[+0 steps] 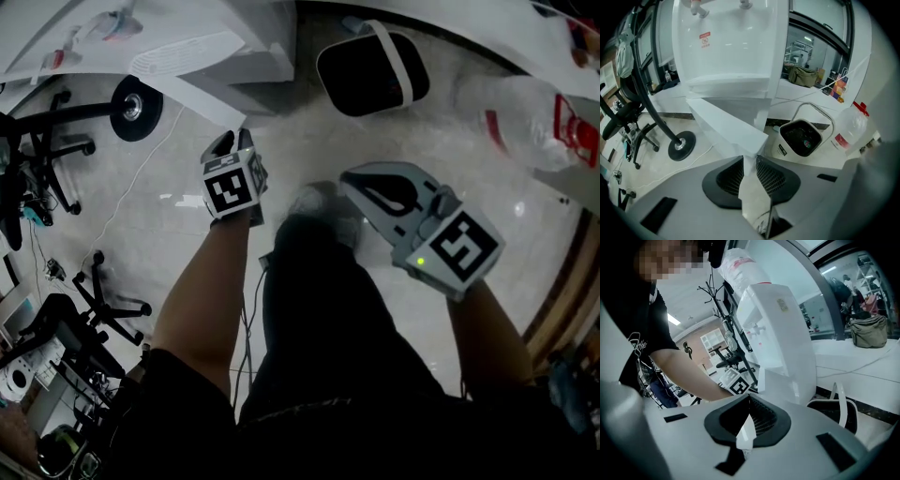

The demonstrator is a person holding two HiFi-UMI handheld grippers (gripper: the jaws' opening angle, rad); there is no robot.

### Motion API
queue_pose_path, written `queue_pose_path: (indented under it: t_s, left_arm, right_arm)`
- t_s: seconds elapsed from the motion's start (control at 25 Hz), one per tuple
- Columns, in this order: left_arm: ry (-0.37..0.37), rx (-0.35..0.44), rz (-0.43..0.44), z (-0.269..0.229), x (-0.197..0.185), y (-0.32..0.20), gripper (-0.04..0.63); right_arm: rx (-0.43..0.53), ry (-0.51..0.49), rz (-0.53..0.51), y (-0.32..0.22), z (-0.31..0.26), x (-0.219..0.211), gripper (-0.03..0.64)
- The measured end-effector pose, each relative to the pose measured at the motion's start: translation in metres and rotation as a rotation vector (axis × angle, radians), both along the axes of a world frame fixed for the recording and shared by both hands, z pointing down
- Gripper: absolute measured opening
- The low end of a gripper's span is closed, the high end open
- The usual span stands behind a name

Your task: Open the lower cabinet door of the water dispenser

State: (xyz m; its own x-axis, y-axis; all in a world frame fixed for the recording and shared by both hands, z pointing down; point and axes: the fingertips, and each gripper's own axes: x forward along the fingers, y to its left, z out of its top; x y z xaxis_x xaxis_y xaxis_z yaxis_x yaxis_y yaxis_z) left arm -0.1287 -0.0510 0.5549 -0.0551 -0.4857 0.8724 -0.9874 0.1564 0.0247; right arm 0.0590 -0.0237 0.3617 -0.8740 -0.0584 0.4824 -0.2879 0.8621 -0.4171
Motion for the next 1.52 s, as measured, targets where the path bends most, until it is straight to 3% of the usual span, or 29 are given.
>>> queue_pose_path:
  t_s: [0.36,0.64,0.92,1.28,1.52]
  left_arm:
    - [-0.057,-0.043,0.045,-0.001,-0.028,0.041,0.063]
    - [-0.046,-0.013,0.058,-0.002,-0.050,0.057,0.057]
    - [-0.076,-0.077,0.153,0.002,-0.077,0.087,0.054]
    - [-0.079,-0.071,0.322,0.001,-0.092,0.096,0.054]
    - [-0.058,-0.060,0.366,0.003,-0.109,0.105,0.054]
  right_arm:
    - [-0.007,-0.023,-0.004,0.008,-0.001,-0.013,0.012]
    - [-0.018,0.003,0.007,0.029,0.007,-0.025,0.012]
    - [-0.019,0.021,-0.023,0.054,-0.001,-0.057,0.012]
    - [-0.017,0.019,0.023,0.073,-0.008,-0.103,0.012]
    - [-0.013,0.034,0.040,0.088,-0.006,-0.128,0.012]
